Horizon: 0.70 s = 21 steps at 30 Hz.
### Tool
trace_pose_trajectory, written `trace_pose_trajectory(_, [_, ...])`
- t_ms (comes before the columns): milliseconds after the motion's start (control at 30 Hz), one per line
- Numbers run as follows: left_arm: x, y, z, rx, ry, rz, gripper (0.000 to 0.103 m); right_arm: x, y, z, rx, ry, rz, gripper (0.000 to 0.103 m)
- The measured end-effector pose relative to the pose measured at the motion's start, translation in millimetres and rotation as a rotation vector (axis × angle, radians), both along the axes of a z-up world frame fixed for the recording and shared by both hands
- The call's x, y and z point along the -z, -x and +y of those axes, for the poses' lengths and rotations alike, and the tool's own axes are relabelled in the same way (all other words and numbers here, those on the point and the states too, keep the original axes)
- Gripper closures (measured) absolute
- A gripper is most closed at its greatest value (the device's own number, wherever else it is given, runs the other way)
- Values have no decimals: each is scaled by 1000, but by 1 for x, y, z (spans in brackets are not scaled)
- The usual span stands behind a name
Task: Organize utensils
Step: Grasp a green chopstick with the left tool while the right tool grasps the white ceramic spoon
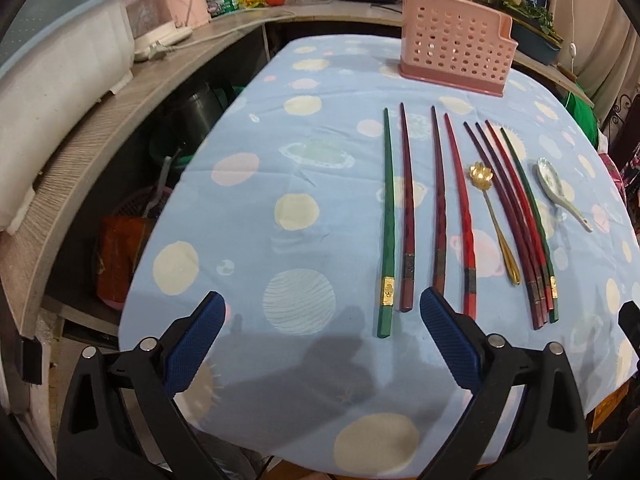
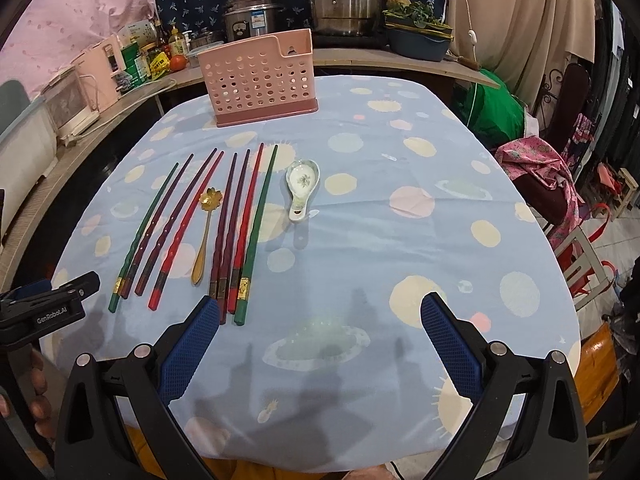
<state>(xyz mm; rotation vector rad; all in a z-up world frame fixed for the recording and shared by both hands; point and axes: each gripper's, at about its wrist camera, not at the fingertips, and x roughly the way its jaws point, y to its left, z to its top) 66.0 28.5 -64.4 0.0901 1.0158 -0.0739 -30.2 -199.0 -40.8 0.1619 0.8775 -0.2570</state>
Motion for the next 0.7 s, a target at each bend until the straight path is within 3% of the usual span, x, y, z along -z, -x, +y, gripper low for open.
trace_pose_trajectory(500, [29, -17, -4, 16, -2, 80, 28, 5, -13, -1, -18, -11, 32, 8])
trace_pose_trajectory(700, [25, -15, -9, 56, 30, 87, 56, 6, -20, -2, -29, -23, 34, 18])
